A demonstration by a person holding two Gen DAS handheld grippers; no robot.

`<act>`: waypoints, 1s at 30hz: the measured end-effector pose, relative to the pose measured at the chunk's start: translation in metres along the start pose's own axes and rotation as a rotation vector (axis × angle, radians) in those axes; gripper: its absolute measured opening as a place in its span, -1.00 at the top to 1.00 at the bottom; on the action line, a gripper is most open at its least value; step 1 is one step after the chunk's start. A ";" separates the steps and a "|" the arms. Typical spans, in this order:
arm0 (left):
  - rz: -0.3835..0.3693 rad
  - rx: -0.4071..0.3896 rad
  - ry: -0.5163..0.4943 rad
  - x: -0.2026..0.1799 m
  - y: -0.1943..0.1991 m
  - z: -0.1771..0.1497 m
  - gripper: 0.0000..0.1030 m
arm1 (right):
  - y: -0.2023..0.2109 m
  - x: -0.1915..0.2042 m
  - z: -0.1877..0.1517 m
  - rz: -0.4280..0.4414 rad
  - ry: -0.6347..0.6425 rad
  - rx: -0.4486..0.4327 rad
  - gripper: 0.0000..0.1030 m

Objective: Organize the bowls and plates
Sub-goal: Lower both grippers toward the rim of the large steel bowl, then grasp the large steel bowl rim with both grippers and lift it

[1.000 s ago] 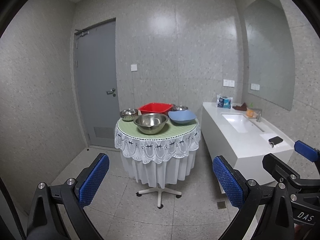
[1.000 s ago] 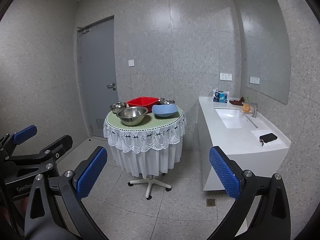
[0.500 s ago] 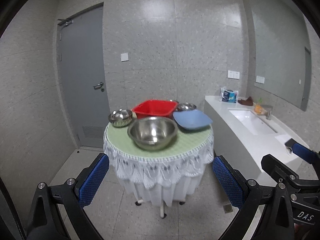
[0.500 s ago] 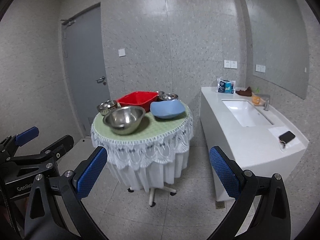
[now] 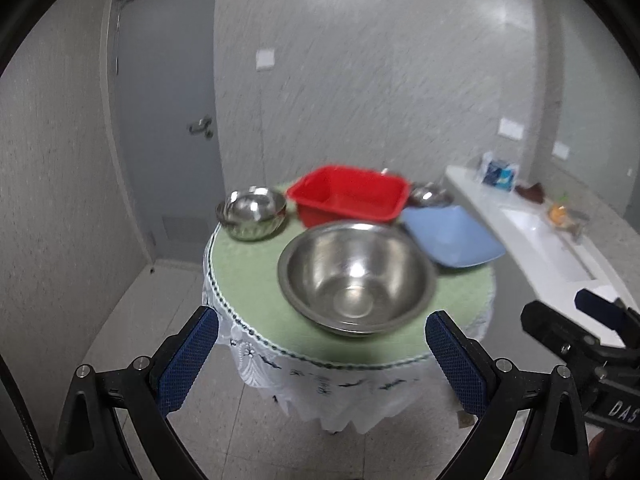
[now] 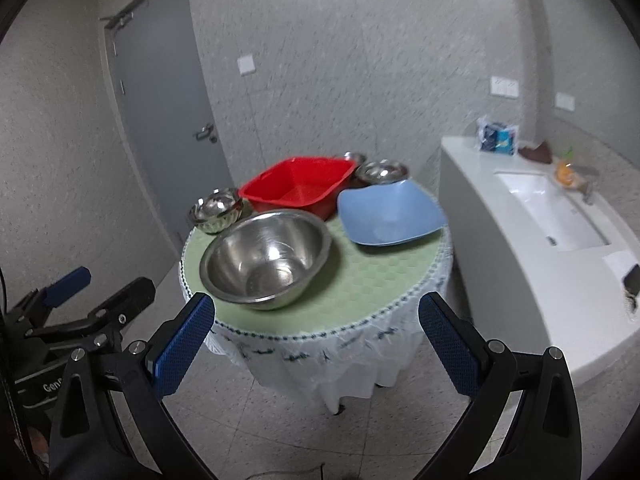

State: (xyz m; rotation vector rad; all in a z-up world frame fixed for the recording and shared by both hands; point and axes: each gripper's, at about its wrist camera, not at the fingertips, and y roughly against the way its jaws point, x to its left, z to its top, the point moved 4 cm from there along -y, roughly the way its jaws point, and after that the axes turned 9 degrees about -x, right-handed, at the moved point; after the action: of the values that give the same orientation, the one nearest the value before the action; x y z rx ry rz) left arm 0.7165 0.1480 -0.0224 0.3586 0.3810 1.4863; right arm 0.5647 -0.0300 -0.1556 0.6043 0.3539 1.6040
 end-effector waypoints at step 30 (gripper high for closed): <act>0.063 0.242 -0.010 0.020 -0.187 0.006 0.52 | -0.195 -0.006 -0.002 0.293 0.067 0.441 0.31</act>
State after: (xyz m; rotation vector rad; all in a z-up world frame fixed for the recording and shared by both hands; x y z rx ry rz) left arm 0.8866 0.1582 -0.1032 0.5745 0.5473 1.5025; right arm 0.7234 -0.0100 -0.2674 0.9738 0.7062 1.8427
